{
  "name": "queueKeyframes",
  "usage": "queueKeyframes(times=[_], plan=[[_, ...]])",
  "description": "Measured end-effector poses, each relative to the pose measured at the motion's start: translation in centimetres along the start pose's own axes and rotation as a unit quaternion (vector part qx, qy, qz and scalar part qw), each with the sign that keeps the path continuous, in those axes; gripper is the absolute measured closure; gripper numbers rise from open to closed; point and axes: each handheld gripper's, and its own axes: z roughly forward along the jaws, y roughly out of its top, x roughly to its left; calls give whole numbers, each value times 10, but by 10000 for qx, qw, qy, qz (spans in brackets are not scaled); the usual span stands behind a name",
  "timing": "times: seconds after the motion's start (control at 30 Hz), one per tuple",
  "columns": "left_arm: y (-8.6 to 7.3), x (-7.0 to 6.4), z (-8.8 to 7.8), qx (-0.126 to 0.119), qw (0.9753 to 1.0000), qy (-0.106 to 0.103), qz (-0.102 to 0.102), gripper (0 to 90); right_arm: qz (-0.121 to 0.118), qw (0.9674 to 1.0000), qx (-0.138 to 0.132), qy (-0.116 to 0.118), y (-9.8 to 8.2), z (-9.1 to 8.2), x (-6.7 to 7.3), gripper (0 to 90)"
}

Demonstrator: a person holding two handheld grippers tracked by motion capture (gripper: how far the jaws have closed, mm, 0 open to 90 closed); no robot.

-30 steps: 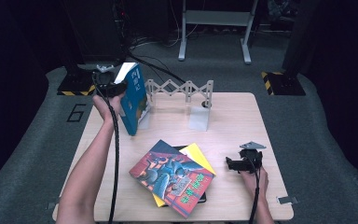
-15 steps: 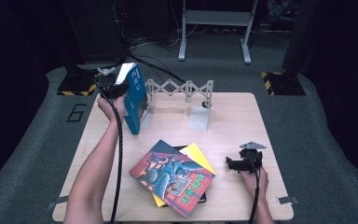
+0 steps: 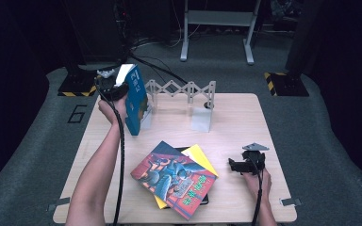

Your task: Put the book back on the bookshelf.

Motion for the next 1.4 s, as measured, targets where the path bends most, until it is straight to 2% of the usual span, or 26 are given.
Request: queueKeyframes(times=[0.1, 0.2, 0.23, 0.27, 0.33, 0.37, 0.43, 0.47, 0.57, 0.67, 0.77, 0.93, 1.07, 1.1, 1.2, 1.4], plan=[[3, 1, -2, 77, 10000, -58, 17, 573, 2, 10000, -1, 0, 0, 0, 0, 56], [6, 1, -6, 89, 9999, -94, 95, 482, 1, 10000, 0, 0, 0, 0, 0, 56], [7, 1, -7, 82, 9999, -117, 94, 482, 2, 10000, 0, 1, 0, 0, 0, 56], [8, 2, -10, 142, 9997, -185, 100, 400, 8, 10000, -1, 5, 0, 0, 0, 58], [8, 3, -11, 196, 9995, -215, 121, 382, 13, 10000, -6, -12, 0, 0, 0, 58], [9, 4, -12, 236, 9993, -219, 164, 329, 16, 10000, -6, -4, 0, 0, 0, 58], [9, 5, -13, 245, 9993, -235, 176, 317, 5, 10000, 2, 11, 0, 0, 0, 59], [9, 6, -14, 220, 9993, -266, 139, 282, 12, 10000, 0, 8, 0, 0, 0, 59], [11, 5, -17, 277, 9987, -361, 217, 228, 16, 10000, -2, 5, 0, 0, 0, 60], [11, 6, -22, 429, 9978, -462, 223, 187, 17, 10000, -2, 6, 0, 0, 0, 60], [9, 7, -29, 430, 9971, -499, 389, 163, 9, 10000, -4, 11, 0, 0, -1, 61], [4, 13, -46, 509, 9945, -730, 560, 137, 6, 10000, -11, 29, 0, 0, -1, 61], [0, 14, -54, 535, 9931, -823, 643, 114, 2, 10000, 10, 22, 0, -1, -1, 61], [-2, 15, -57, 620, 9917, -877, 711, 90, 4, 10000, 4, 18, 0, 0, -1, 61], [-8, 15, -64, 677, 9897, -953, 828, 79, 18, 10000, 8, 16, 0, -1, 0, 61], [-24, 18, -75, 792, 9866, -1065, 953, 39, 22, 10000, 8, 14, 0, -1, 0, 60]])
